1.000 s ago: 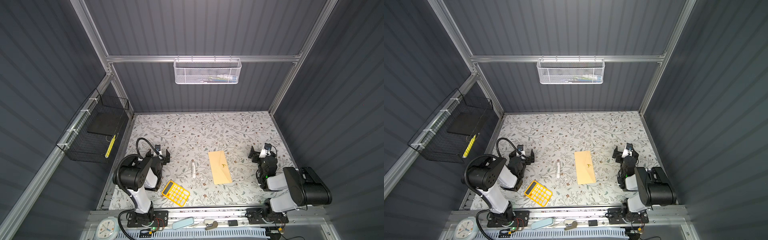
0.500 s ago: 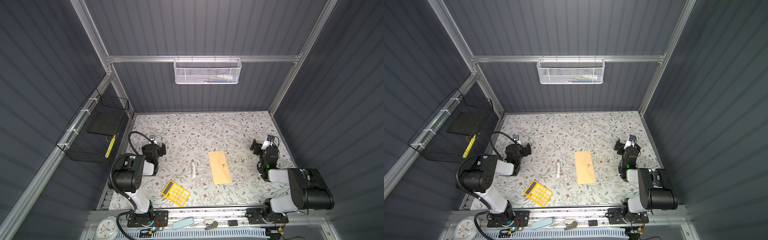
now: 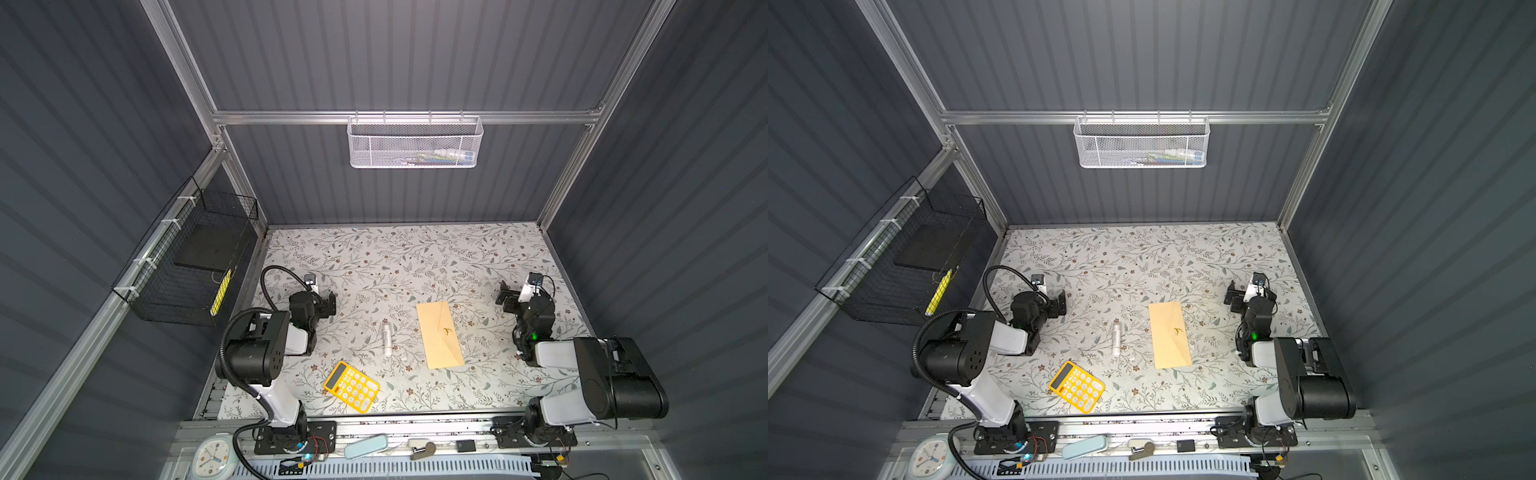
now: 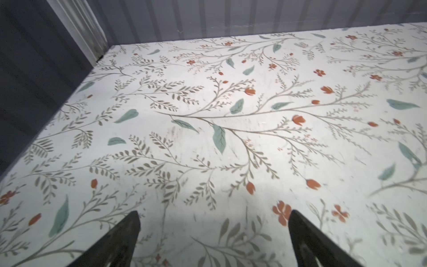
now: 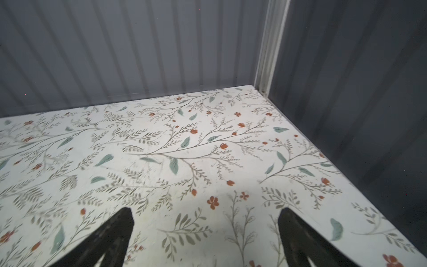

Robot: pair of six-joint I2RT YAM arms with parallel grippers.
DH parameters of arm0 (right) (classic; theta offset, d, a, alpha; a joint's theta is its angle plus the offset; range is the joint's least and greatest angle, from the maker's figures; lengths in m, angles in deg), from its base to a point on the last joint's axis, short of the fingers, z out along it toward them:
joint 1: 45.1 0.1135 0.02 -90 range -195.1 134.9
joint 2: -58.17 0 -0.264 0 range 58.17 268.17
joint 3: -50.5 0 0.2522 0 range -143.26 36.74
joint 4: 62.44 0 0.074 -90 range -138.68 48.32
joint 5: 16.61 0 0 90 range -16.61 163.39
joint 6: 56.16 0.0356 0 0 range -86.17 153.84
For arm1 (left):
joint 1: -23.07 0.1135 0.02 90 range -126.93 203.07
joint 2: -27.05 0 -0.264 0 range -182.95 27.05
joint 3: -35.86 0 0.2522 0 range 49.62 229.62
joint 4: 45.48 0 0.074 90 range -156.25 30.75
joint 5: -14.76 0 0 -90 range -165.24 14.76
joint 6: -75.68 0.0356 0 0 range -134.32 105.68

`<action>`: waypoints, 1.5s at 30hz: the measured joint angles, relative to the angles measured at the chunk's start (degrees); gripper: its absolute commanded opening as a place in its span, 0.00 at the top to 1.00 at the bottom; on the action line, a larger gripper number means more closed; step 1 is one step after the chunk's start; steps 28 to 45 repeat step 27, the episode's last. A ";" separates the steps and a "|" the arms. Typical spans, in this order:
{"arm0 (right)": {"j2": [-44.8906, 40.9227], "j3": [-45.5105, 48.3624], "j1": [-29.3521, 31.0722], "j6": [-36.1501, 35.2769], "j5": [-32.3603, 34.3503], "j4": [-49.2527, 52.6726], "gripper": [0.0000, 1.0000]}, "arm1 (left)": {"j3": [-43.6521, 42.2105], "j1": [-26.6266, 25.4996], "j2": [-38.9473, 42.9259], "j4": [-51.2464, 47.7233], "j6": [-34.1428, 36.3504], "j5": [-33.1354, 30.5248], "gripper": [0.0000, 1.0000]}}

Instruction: Place the letter into the envelope and seal it

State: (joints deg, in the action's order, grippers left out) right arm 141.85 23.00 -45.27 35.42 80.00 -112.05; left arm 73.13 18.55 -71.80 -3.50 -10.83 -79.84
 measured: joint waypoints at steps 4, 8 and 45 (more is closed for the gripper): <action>0.04 1.68 0.04 -1.01 -2.16 -2.03 0.01 | -1.14 0.00 0.02 1.64 0.61 1.81 0.00; 0.04 0.72 0.11 -0.50 -0.11 -1.18 0.01 | -0.85 0.00 0.00 1.90 0.11 -0.09 0.00; 0.11 -2.62 -0.85 2.78 6.91 3.96 0.01 | 2.49 0.00 0.00 -3.19 -2.69 -8.33 0.00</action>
